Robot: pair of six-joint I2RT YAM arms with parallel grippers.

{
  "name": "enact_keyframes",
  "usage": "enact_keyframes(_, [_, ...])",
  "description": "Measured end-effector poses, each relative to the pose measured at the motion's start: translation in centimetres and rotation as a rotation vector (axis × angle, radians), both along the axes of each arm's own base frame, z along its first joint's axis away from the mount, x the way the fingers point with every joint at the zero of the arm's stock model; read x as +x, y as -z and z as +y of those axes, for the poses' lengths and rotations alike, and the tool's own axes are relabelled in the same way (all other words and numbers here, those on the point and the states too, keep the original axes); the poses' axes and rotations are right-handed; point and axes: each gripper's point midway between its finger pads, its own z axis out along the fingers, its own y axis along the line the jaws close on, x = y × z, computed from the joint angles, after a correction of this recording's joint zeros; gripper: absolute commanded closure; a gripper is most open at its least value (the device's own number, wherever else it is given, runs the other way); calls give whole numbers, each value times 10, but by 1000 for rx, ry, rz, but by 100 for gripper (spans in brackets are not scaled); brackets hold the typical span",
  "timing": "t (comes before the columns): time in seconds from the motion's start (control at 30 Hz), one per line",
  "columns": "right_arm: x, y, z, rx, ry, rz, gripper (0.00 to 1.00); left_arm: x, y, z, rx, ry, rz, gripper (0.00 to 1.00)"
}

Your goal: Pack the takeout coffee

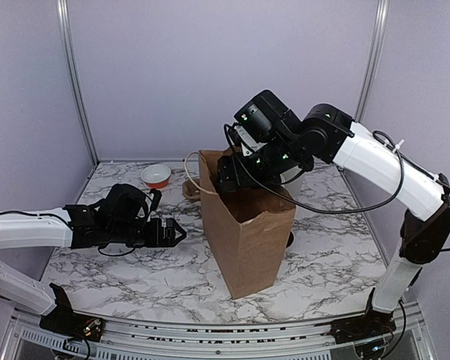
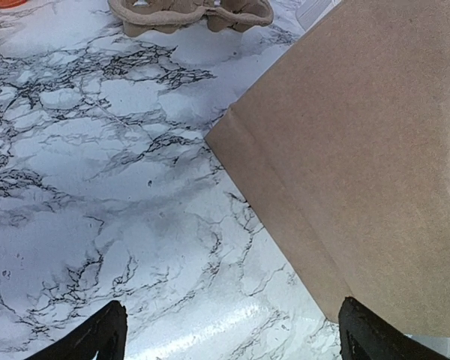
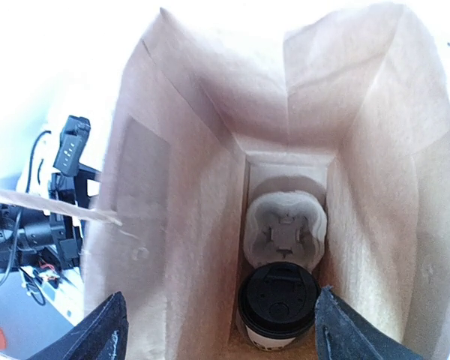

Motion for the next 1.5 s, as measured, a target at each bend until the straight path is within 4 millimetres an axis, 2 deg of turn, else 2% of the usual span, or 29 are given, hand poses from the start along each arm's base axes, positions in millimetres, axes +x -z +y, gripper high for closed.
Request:
enact_keyframes(0.3, [6, -32, -1, 102, -9, -86, 17, 10, -22, -3, -6, -19, -36, 1])
enact_keyframes(0.43, [11, -53, 0, 155, -26, -150, 17, 15, -32, -1, -9, -40, -59, 1])
enact_keyframes(0.63, [31, -95, -6, 227, -43, -291, 19, 23, -50, 1, -17, -70, -96, 1])
enact_keyframes(0.8, [51, -119, -13, 258, -41, -388, 21, 30, -65, 7, -23, -103, -127, 1])
enact_keyframes(0.87, [63, -127, -23, 268, -29, -418, 21, 33, -73, 10, -26, -120, -144, 1])
enact_keyframes(0.93, [79, -140, -45, 281, 10, -461, 22, 37, -83, 15, -32, -139, -166, 1])
enact_keyframes(0.97, [81, -141, -48, 283, 15, -465, 22, 39, -88, 18, -33, -151, -179, 1])
enact_keyframes(1.13, [107, -161, -115, 313, 132, -554, 25, 45, -114, 30, -46, -197, -236, 1])
enact_keyframes(1.23, [129, -153, -162, 314, 228, -578, 29, 47, -126, 35, -53, -221, -263, 1])
enact_keyframes(1.3, [143, -138, -181, 306, 268, -567, 32, 48, -129, 39, -49, -233, -272, 1])
enact_keyframes(1.4, [163, -98, -204, 271, 322, -513, 39, 49, -132, 41, -45, -243, -277, 1])
enact_keyframes(1.5, [179, -51, -224, 236, 368, -433, 47, 50, -132, 43, -37, -253, -280, 1])
